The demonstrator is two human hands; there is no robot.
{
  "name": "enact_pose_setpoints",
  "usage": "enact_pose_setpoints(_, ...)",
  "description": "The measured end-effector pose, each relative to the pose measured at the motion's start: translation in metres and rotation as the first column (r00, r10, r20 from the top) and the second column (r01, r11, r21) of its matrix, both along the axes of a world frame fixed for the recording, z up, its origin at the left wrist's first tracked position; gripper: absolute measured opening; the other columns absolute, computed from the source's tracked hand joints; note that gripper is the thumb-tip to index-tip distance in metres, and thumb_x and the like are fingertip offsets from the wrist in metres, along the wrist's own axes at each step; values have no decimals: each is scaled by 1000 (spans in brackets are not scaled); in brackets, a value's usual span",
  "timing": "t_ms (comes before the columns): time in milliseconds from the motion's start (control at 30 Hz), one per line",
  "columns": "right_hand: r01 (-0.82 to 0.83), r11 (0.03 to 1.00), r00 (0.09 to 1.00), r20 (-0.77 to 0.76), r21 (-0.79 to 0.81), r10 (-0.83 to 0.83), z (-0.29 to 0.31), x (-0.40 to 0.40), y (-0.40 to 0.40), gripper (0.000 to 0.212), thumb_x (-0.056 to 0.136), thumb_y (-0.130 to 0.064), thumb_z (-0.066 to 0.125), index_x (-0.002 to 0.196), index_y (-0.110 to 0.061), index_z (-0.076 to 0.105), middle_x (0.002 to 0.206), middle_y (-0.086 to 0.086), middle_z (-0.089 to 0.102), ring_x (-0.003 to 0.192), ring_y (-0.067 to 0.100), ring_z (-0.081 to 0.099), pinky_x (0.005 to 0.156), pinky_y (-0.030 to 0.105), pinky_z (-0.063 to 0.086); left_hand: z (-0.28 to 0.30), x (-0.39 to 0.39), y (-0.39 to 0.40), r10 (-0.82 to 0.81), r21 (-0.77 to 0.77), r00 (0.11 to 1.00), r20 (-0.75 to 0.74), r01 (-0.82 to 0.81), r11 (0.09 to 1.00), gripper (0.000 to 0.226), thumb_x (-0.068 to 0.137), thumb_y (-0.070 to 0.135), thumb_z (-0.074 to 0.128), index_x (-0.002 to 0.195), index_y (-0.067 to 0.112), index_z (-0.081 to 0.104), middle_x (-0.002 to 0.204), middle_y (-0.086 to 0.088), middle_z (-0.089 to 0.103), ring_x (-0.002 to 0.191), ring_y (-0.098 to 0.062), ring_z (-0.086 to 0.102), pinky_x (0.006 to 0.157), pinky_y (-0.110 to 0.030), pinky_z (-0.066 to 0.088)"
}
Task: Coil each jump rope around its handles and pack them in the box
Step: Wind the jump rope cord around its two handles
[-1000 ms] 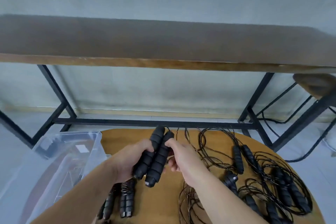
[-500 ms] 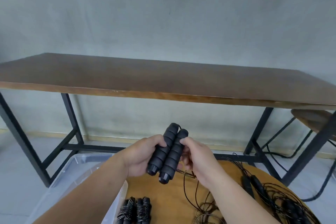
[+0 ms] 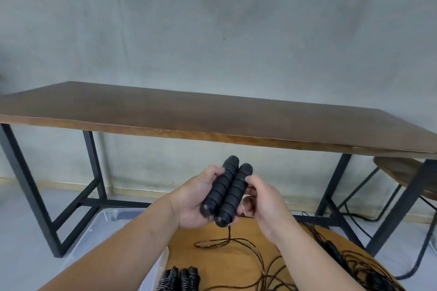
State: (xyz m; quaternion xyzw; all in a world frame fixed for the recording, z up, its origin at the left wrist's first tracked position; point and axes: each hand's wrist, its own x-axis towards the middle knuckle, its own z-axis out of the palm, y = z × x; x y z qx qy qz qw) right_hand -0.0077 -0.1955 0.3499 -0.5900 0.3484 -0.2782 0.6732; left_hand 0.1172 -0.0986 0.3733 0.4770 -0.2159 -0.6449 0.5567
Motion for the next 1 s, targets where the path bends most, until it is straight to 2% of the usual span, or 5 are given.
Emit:
enact_pose_setpoints(433,-118,974,988,-126,-195,94,23,-31,-19,28,94,-27,46,75,-10,57,62,-2,57,54,14,40,55,29,35,14,-10,-11,-46,87,988,-150,60,994,74,94,60,48,125,-6,61,98,-19,61,79,-28,59,66,-37,54)
enact_pose_setpoints(600,-2,939,996,-88,-345,-31,44,-36,-41,28,96,-31,49,79,-12,59,72,3,49,59,14,42,56,32,35,41,-17,-18,-96,-9,974,-206,96,995,68,89,58,57,120,-3,58,95,-18,57,78,-29,60,79,-50,56)
enact_pose_setpoints(800,120,989,983,149,-82,-107,64,-11,-79,25,97,-44,52,105,-25,66,116,-2,66,115,16,56,106,38,40,74,-24,-36,-191,-147,978,-89,177,973,69,93,61,50,127,1,50,96,-16,54,66,-22,54,57,-30,50)
enact_pose_setpoints(900,45,999,993,109,9,-45,67,1,-85,35,95,-48,54,90,-15,67,90,4,70,99,22,63,108,46,41,86,-28,-47,-162,-168,986,-35,154,974,69,93,61,49,125,-1,53,94,-16,54,65,-22,53,54,-29,50)
enact_pose_setpoints(1000,-35,992,967,256,118,3,67,4,-86,37,101,-40,50,86,-11,68,72,5,66,72,22,64,85,40,53,100,-22,-52,-108,-188,994,-12,104,977,67,93,60,49,121,0,54,93,-16,54,64,-22,52,52,-29,48)
